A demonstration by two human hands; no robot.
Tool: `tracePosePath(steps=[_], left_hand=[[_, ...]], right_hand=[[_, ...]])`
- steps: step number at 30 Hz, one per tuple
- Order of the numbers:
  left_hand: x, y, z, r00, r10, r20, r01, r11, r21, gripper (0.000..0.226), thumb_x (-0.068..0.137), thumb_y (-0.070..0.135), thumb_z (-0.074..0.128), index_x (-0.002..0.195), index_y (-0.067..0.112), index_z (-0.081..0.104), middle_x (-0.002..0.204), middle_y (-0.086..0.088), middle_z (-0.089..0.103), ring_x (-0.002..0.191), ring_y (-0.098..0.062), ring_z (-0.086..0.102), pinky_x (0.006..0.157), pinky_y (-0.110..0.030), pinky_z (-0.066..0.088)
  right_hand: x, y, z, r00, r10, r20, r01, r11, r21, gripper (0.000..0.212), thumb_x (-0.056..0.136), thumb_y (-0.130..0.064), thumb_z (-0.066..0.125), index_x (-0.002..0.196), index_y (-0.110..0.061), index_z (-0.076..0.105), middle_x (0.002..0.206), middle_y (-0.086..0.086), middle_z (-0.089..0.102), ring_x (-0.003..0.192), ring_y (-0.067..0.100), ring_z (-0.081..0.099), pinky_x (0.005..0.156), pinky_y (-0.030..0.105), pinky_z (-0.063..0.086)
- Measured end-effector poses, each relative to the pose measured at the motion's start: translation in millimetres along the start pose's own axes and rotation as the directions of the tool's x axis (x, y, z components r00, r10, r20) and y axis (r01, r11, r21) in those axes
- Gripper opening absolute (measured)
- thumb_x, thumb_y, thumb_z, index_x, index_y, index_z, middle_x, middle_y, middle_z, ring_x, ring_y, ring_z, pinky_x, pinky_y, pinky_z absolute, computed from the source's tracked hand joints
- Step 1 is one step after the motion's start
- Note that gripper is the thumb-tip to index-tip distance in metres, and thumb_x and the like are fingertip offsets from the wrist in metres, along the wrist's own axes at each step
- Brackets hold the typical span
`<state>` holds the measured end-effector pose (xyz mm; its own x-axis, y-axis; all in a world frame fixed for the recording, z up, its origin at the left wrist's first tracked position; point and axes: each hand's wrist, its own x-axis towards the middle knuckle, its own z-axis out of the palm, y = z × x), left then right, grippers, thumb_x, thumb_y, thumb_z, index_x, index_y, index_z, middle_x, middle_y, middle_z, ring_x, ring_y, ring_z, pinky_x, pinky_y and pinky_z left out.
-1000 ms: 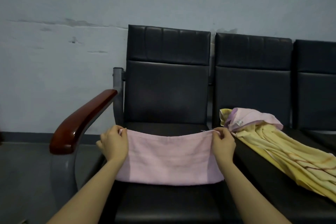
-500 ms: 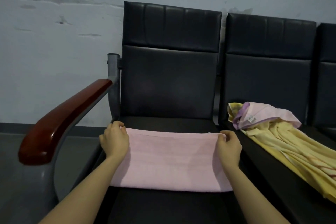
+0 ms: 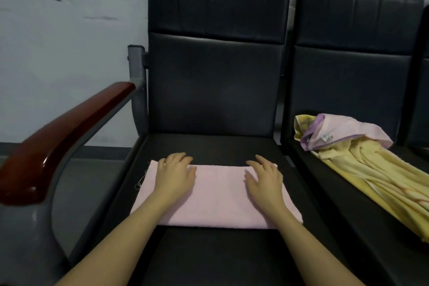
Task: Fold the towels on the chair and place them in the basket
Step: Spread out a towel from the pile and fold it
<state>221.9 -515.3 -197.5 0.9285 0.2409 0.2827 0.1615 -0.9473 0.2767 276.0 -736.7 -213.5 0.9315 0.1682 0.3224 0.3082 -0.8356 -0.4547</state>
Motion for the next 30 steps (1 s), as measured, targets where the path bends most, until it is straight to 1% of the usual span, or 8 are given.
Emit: tracePosePath(steps=[4,8,15,20,22,24,27,30], left_hand=[[-19.9,3.9,3.2,0.972,0.022,0.233,-0.034,0.998,0.045,0.051,0.1,0.045,0.032,0.146,0.022,0.034,0.159,-0.001,0.018,0.146,-0.02,0.013,0.115,-0.038,0.013],[-45.9,-4.7,3.1,0.921,-0.024,0.388,-0.019,0.994,0.105,0.059,0.099,0.053,0.021,0.152,0.029,0.013,0.161,0.003,0.001,0.148,-0.02,0.001,0.117,-0.04,0.005],[-96.5,-7.2,-13.3,0.92,0.003,0.392,-0.053,0.992,0.118,0.059,0.099,0.054,0.022,0.152,0.031,0.012,0.161,0.006,0.003,0.147,-0.019,0.004,0.117,-0.039,0.007],[-119.0,-10.4,-34.6,0.913,0.058,0.403,-0.082,0.996,0.044,0.057,0.099,0.05,0.03,0.151,0.029,0.021,0.16,0.005,0.013,0.145,-0.017,0.014,0.115,-0.037,0.014],[-116.5,-14.7,-42.6,0.948,0.049,0.316,-0.044,0.999,-0.023,0.055,0.099,0.046,0.034,0.15,0.026,0.026,0.159,0.003,0.018,0.144,-0.017,0.02,0.114,-0.036,0.017],[-114.0,-21.5,-46.5,0.978,-0.034,0.204,0.038,0.999,-0.02,0.052,0.1,0.042,0.034,0.149,0.024,0.027,0.157,-0.002,0.022,0.142,-0.021,0.025,0.113,-0.039,0.02],[-118.2,-35.1,-47.3,0.962,-0.222,0.157,0.221,0.975,0.024,0.049,0.101,0.036,0.034,0.146,0.019,0.031,0.147,-0.011,0.037,0.13,-0.031,0.038,0.104,-0.043,0.031],[-125.7,-46.9,-43.6,0.957,-0.263,0.12,0.253,0.963,0.093,0.041,0.099,0.031,0.04,0.136,0.014,0.042,0.124,-0.014,0.052,0.112,-0.032,0.048,0.09,-0.04,0.038]], right_hand=[[-12.2,-4.7,-0.9,0.947,-0.18,0.267,0.192,0.981,-0.018,0.051,0.099,-0.038,0.046,0.148,-0.031,0.033,0.16,-0.007,0.018,0.146,0.016,0.019,0.117,0.032,0.016],[-32.5,1.5,-6.2,0.872,-0.138,0.469,0.224,0.966,-0.132,0.051,0.103,-0.044,0.03,0.152,-0.034,0.022,0.161,-0.009,0.012,0.148,0.013,0.01,0.118,0.031,0.009],[-80.8,-6.5,-21.3,0.896,-0.196,0.399,0.247,0.966,-0.079,0.047,0.099,-0.042,0.042,0.144,-0.031,0.041,0.154,-0.007,0.034,0.142,0.014,0.028,0.117,0.032,0.019],[-94.9,-14.6,-32.6,0.911,-0.217,0.352,0.265,0.96,-0.092,0.036,0.096,-0.042,0.046,0.127,-0.028,0.058,0.133,-0.009,0.054,0.12,0.019,0.048,0.103,0.034,0.033],[-96.5,-22.0,-31.1,0.929,-0.238,0.283,0.268,0.961,-0.072,0.032,0.097,-0.037,0.046,0.121,-0.024,0.063,0.127,-0.007,0.058,0.114,0.021,0.052,0.099,0.033,0.034],[-98.4,-29.3,-26.1,0.942,-0.251,0.222,0.257,0.966,0.002,0.03,0.098,-0.03,0.047,0.121,-0.02,0.063,0.125,-0.004,0.059,0.112,0.021,0.054,0.096,0.033,0.037],[-100.4,-38.3,-18.4,0.942,-0.28,0.184,0.261,0.958,0.123,0.029,0.098,-0.023,0.05,0.122,-0.016,0.063,0.125,-0.002,0.06,0.112,0.02,0.055,0.097,0.035,0.041],[-103.4,-41.8,-12.4,0.916,-0.335,0.22,0.308,0.94,0.145,0.031,0.097,-0.021,0.051,0.125,-0.017,0.063,0.132,-0.002,0.058,0.12,0.019,0.052,0.102,0.031,0.039]])
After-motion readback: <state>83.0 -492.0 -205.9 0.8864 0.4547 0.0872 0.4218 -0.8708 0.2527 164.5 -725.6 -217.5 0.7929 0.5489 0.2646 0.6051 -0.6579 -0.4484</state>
